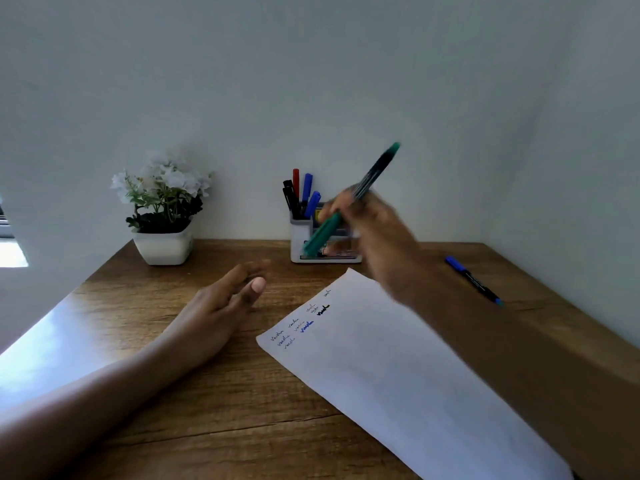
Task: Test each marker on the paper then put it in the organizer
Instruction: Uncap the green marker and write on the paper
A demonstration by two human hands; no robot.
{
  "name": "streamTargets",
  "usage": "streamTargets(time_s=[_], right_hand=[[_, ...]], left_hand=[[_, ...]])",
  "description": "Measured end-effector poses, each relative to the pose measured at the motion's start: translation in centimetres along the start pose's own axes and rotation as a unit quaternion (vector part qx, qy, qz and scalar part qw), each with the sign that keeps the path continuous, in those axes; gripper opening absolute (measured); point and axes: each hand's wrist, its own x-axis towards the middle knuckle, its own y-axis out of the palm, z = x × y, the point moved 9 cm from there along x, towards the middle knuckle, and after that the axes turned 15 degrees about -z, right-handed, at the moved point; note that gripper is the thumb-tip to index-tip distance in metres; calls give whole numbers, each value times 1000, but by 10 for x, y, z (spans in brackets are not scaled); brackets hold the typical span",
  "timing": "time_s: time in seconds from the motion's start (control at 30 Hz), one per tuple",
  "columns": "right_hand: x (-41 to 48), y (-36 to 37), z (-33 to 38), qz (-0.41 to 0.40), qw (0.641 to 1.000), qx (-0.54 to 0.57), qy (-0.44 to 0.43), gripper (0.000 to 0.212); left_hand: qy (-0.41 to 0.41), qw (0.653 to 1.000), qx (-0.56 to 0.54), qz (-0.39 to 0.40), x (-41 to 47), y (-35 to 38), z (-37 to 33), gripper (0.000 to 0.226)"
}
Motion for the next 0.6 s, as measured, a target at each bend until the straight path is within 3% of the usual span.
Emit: streamTargets(time_s=[0.1, 0.2, 0.27, 0.37, 0.43, 0.6], right_hand=[[28, -43, 32, -49, 998, 24, -44, 22], [56, -82, 46, -109, 974, -178, -90, 28], [82, -94, 45, -117, 925, -349, -96, 29], [124, -94, 38, -70, 820, -564, -72, 26], [145, -87, 30, -24, 778, -627, -23, 22], [181, -54, 21, 63, 721, -690, 26, 22]], left_hand=[[-58, 995, 75, 36, 1, 9, 18, 61], [-64, 984, 146, 74, 1, 16, 25, 76], [-64, 980, 169, 85, 0, 16, 26, 81], [-43, 970, 217, 96, -1, 18, 23, 76], [-33, 966, 237, 103, -1, 20, 21, 68], [-29, 957, 261, 123, -1, 23, 21, 68]])
